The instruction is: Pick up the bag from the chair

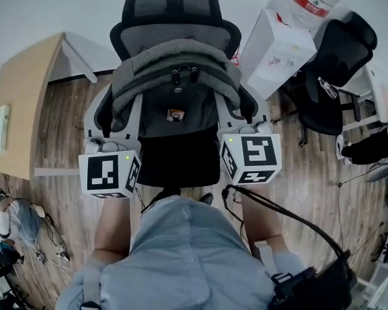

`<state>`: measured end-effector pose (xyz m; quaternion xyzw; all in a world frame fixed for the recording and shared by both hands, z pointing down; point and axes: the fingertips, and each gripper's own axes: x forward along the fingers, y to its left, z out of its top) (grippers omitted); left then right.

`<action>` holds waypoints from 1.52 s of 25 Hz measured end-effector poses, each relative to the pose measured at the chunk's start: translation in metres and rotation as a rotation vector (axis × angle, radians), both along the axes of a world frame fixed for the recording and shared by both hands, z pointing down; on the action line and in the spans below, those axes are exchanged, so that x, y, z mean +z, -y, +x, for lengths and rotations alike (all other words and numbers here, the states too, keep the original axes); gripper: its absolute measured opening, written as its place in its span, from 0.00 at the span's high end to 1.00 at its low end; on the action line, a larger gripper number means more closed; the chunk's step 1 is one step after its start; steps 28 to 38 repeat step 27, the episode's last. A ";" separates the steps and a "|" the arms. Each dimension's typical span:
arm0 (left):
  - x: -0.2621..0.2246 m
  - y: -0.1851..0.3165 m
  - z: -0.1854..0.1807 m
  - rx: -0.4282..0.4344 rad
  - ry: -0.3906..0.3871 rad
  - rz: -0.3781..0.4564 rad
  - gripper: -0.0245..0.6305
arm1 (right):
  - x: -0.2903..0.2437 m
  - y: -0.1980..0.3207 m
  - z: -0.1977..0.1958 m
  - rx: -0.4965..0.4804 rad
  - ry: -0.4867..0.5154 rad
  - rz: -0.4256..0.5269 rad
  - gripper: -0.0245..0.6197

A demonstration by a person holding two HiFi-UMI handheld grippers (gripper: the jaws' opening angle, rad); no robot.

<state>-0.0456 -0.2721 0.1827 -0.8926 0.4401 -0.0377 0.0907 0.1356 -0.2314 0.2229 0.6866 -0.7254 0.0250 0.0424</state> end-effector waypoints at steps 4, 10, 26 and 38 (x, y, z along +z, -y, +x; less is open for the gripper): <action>-0.001 -0.002 -0.001 0.000 -0.001 -0.015 0.66 | -0.002 -0.004 -0.001 0.007 -0.008 -0.001 0.78; -0.003 -0.004 0.000 0.016 -0.008 -0.023 0.66 | -0.007 -0.007 0.000 0.023 -0.014 0.002 0.78; -0.008 -0.004 0.002 0.032 -0.005 -0.016 0.66 | -0.012 -0.011 0.000 0.040 -0.009 0.012 0.78; -0.009 -0.004 0.002 0.033 -0.004 -0.015 0.66 | -0.012 -0.011 0.000 0.041 -0.009 0.013 0.78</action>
